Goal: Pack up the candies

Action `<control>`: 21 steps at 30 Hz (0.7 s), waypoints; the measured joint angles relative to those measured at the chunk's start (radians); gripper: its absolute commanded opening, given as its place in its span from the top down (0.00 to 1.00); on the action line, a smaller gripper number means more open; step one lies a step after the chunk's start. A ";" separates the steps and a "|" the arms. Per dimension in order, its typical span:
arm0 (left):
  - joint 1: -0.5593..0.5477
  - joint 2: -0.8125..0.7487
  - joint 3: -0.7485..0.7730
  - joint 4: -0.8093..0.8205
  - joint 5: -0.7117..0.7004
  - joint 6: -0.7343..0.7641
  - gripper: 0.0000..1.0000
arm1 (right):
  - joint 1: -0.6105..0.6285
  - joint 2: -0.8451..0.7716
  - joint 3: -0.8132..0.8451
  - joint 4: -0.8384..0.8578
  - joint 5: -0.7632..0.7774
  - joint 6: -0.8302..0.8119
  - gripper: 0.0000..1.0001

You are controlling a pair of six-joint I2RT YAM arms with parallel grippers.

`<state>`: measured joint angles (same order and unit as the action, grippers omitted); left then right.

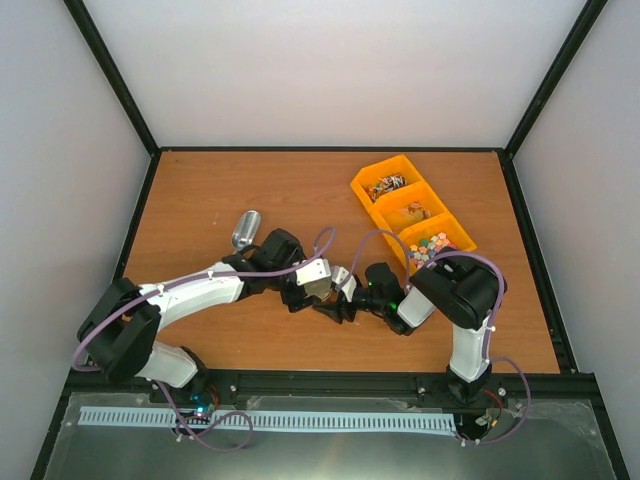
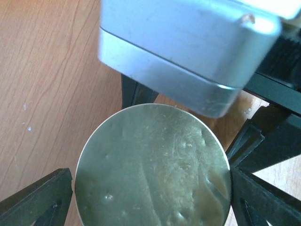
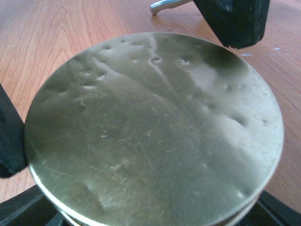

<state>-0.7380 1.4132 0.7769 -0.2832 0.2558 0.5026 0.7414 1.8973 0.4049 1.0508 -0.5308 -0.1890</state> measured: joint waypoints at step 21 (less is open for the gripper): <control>-0.004 0.039 0.029 -0.022 0.068 0.073 0.26 | -0.001 0.000 0.005 -0.008 -0.010 -0.013 0.63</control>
<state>-0.7418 1.4521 0.8062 -0.3050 0.3241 0.5755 0.7403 1.8973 0.4095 1.0424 -0.5404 -0.2016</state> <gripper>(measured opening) 0.674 0.753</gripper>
